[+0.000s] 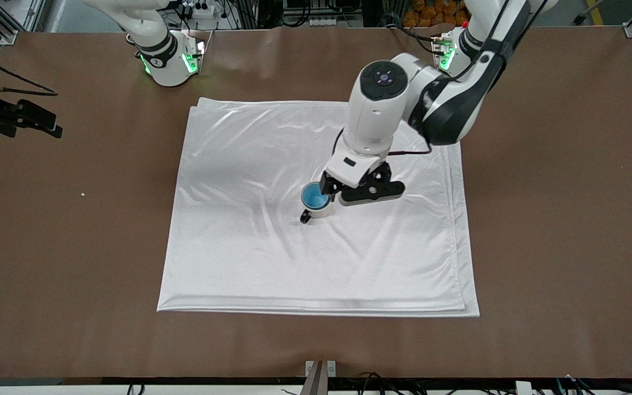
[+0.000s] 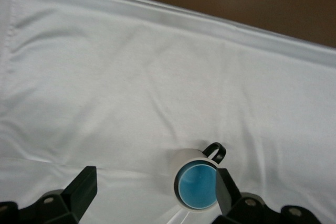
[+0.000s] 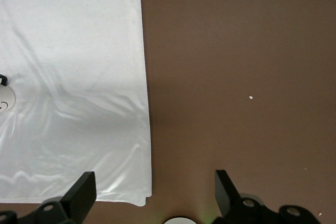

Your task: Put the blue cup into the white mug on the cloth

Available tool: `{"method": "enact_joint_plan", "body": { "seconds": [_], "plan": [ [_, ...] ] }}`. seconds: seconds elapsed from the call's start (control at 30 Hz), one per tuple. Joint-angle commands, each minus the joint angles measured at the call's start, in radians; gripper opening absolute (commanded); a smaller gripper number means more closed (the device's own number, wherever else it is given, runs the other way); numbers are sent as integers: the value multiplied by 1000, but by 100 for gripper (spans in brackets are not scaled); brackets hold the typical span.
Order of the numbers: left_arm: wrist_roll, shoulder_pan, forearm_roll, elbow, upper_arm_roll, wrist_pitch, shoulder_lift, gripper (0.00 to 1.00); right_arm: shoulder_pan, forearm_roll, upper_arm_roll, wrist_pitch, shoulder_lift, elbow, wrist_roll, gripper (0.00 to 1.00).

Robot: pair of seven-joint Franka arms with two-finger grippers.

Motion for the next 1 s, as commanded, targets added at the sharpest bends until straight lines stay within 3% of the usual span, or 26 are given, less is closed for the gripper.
{"method": "enact_joint_plan", "body": {
  "seconds": [0.0,0.2,0.33,0.6,0.97],
  "plan": [
    [9,66,22,-32,-6,-92,-112,100,-8,13,8,2,-8,6,-17,100],
    [39,138,14,-32,-5,-245,-207,100,-5,13,11,2,-10,17,-18,100],
    [182,199,14,-32,-5,-331,-260,100,-3,12,14,2,-8,31,-18,100],
    [566,345,5,-43,-8,-411,-336,100,2,0,16,1,-8,45,-21,100],
    [822,529,-179,-62,-9,-437,-386,100,2,0,14,-13,-11,43,-23,100]
  ]
}}
